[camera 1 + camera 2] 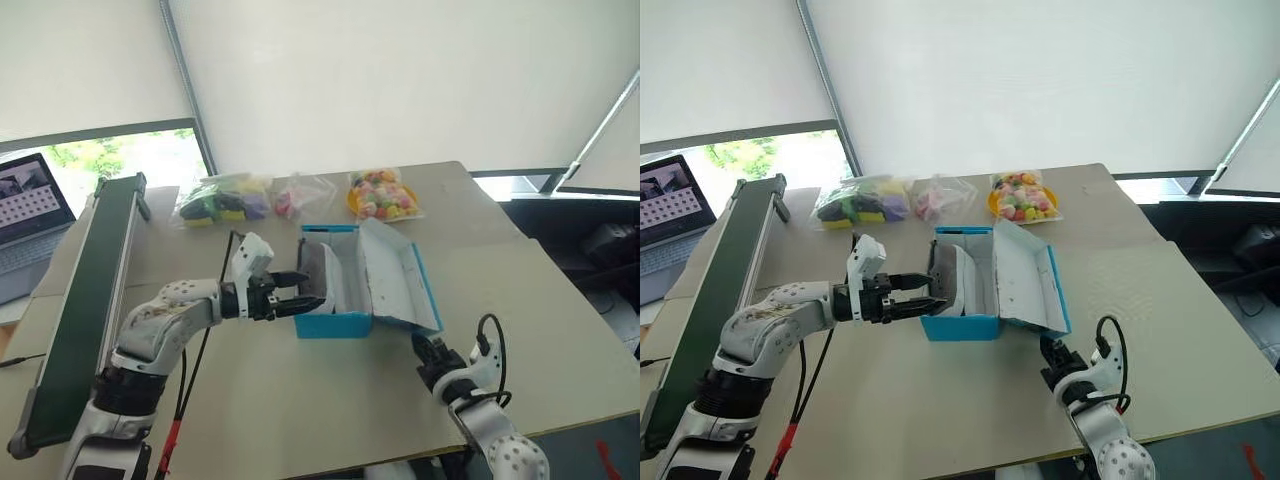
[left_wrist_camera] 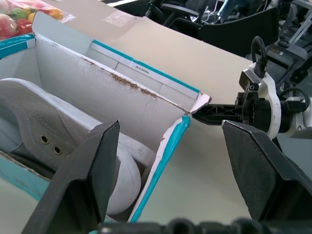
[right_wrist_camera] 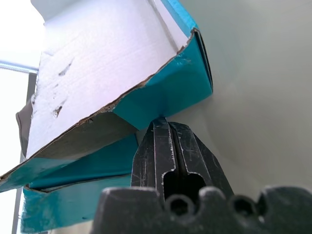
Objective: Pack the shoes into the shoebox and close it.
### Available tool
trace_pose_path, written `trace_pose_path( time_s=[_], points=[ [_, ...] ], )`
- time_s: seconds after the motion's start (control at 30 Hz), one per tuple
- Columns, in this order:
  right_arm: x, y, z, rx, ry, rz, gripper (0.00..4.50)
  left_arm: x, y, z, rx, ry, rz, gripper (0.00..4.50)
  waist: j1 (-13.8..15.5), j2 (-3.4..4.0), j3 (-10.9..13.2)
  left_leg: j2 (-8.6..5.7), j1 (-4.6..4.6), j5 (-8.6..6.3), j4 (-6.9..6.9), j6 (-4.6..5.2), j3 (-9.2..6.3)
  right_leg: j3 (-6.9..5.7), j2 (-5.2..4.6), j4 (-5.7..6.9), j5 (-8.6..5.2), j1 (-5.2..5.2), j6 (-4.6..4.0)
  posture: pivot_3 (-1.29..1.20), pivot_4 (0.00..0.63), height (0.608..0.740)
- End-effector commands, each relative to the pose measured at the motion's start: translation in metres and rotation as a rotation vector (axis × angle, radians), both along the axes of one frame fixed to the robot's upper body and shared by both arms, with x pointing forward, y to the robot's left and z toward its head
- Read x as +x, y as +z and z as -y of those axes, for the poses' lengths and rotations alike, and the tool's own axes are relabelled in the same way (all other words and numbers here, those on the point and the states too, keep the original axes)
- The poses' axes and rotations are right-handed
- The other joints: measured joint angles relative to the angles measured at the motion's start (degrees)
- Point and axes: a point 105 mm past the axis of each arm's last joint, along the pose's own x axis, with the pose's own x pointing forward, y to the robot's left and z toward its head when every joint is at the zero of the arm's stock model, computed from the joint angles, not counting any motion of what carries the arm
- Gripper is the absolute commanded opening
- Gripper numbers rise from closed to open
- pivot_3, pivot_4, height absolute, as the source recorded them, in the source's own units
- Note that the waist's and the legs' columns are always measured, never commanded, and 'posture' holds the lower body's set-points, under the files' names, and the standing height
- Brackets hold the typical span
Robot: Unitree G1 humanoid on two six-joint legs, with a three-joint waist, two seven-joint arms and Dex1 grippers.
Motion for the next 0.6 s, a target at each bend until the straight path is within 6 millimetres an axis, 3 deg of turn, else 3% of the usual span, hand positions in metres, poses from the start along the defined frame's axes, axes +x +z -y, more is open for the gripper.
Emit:
trace_pose_path(
  time_s=[0.03, 0.17, 0.27, 0.4, 0.6],
  points=[
    [0.010, -0.008, 0.000, 0.091, -0.063, -0.007, 0.04, -0.001, 0.006, -0.016, 0.001, 0.051, 0.016, 3.59, -0.1, 0.01, 0.0, 0.06, 0.00, 0.00, -0.01, 0.01, 0.00, 0.00, 0.07, 0.00, 0.01, -0.03, -0.01, 0.00, 0.150, 0.640],
    [0.023, 0.011, 0.003, 0.169, -0.117, 0.089, 0.04, -0.003, 0.004, -0.021, 0.004, 0.082, 0.013, 3.59, 0.1, 0.10, 0.1, 0.11, 0.30, -0.04, -0.01, 0.08, -0.09, -0.03, 0.17, 0.11, 0.05, -0.13, -0.08, 0.00, 0.150, 0.640],
    [0.038, 0.057, -0.010, 0.269, -0.080, 0.278, 0.04, -0.006, 0.003, -0.029, -0.001, 0.132, 0.007, 3.59, 0.2, 0.39, 0.2, 0.07, 0.25, -0.04, 0.01, 0.07, -0.06, 0.05, 0.09, 0.11, 0.07, -0.23, -0.12, 0.00, 0.150, 0.640],
    [0.046, 0.104, -0.035, 0.341, 0.048, 0.438, 0.04, -0.010, 0.003, -0.035, 0.001, 0.172, 0.006, 3.59, 0.2, 0.64, 0.3, 0.01, -0.23, -0.05, 0.04, 0.08, 0.04, 0.34, 0.00, 0.52, 0.12, -0.93, -0.19, 0.00, 0.150, 0.640],
    [0.045, 0.152, -0.050, 0.423, 0.166, 0.616, 0.04, -0.012, 0.004, -0.040, 0.002, 0.210, 0.010, 3.59, 1.4, 0.68, 0.2, 0.04, -0.25, -0.29, 0.04, 0.24, -0.06, 0.21, 0.04, 0.84, 0.12, -1.16, -0.20, 0.00, 0.150, 0.640]
  ],
)
